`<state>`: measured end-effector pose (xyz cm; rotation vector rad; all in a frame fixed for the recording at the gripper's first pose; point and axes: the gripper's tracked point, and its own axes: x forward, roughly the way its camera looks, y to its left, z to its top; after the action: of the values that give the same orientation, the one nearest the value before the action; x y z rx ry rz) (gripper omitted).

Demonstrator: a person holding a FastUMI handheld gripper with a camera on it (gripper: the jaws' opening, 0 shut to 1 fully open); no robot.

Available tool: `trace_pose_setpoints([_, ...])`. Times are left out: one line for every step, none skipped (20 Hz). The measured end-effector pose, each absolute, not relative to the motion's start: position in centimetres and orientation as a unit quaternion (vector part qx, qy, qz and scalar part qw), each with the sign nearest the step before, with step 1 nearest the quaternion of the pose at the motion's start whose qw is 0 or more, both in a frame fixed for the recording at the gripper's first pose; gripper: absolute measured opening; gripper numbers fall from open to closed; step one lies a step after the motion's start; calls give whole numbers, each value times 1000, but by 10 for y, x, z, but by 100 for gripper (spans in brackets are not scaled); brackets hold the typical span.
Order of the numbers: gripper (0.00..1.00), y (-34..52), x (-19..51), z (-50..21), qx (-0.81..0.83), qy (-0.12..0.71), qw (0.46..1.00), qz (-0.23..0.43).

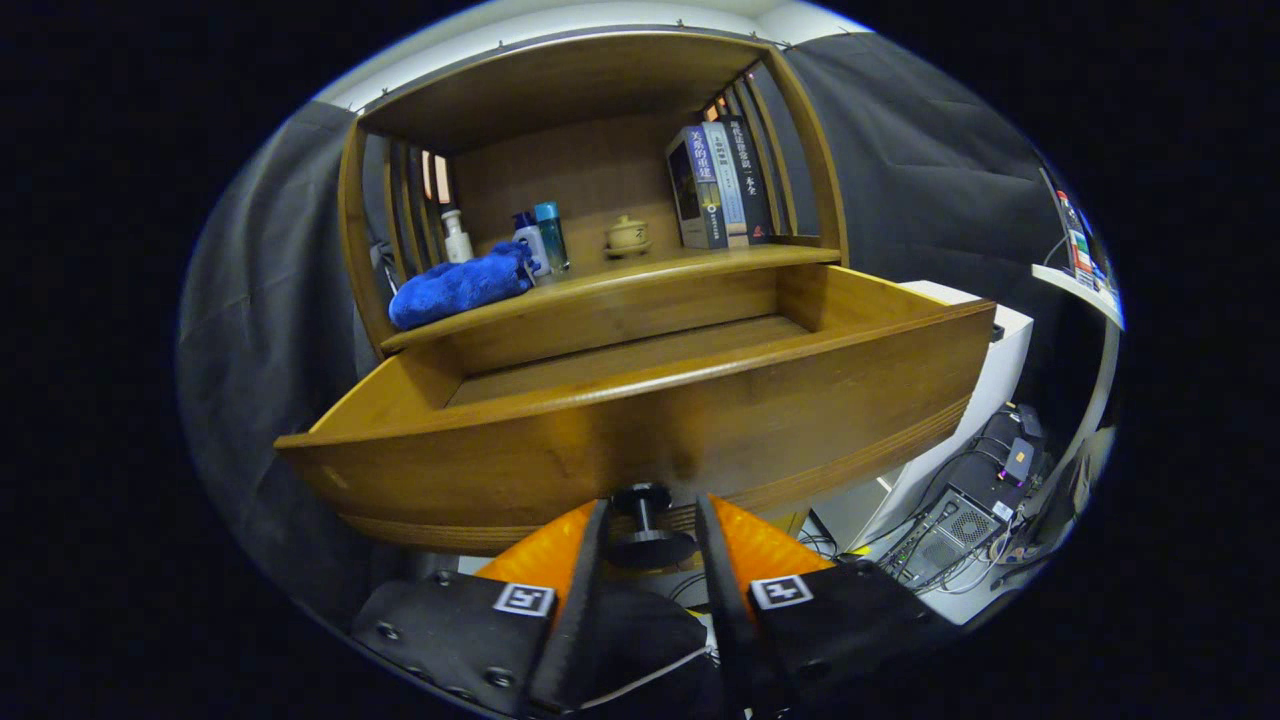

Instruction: Pull open the drawer, take out the items inside it, and place them on the countertop above the cabinet.

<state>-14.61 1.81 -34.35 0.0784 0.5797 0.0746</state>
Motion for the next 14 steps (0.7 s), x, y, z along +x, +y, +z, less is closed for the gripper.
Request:
trace_pose_setpoints([66, 19, -146, -335, 39, 283, 958, 35])
trace_pose_setpoints([73, 19, -148, -328, 37, 282, 958, 33])
trace_pose_setpoints([81, 21, -149, -321, 33, 281, 959, 34])
trace_pose_setpoints([88, 23, -149, -311, 29, 277, 960, 33])
trace_pose_setpoints([91, 25, -149, -300, 27, 271, 962, 36])
trace_pose_setpoints([94, 27, -149, -290, 24, 264, 963, 37])
trace_pose_setpoints([97, 29, -146, -281, 23, 258, 965, 38])
trace_pose_setpoints([100, 29, -145, -271, 23, 252, 967, 38])
trace_pose_setpoints([99, 31, -142, -262, 28, 246, 968, 40])
trace_pose_setpoints([99, 33, -138, -254, 36, 242, 969, 43])
trace_pose_setpoints([98, 36, -133, -246, 42, 238, 969, 46])
trace_pose_setpoints([98, 37, -127, -239, 44, 234, 970, 46])
trace_pose_setpoints([98, 36, -118, -233, 43, 230, 971, 43])
trace_pose_setpoints([98, 34, -111, -226, 43, 227, 972, 34])
